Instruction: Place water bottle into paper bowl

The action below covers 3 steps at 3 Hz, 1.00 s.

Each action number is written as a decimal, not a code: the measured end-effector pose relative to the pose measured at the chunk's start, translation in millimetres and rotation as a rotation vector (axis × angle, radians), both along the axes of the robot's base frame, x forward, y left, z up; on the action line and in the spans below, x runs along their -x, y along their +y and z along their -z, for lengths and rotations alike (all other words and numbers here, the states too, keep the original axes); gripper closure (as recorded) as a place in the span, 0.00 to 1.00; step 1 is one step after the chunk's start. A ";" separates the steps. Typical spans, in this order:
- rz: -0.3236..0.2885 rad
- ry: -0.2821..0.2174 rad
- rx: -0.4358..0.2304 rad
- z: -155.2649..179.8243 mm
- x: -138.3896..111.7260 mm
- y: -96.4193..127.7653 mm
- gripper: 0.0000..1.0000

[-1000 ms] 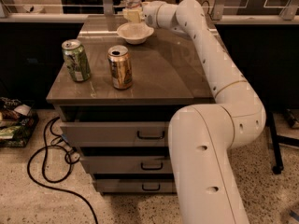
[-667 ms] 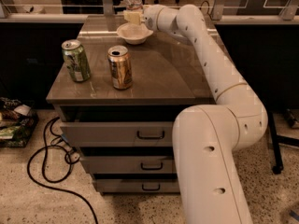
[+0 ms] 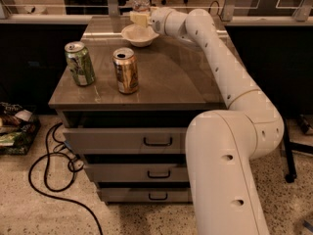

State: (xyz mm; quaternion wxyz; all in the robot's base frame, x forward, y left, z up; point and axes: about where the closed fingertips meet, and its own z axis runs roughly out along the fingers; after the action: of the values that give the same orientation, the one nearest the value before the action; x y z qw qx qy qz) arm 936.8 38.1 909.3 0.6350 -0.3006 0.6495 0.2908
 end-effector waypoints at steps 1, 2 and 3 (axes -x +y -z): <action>0.000 0.000 0.000 -2.7 0.0 0.2 0.59; 0.000 0.000 0.000 -2.7 0.0 0.3 0.36; -0.004 0.002 0.000 -1.6 0.1 4.0 0.13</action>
Offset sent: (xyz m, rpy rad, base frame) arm 0.0000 0.0000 0.0027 0.0000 0.0000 0.0000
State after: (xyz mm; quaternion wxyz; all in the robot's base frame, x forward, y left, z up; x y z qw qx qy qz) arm 936.7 42.1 910.9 0.6338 -0.3018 0.6493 0.2926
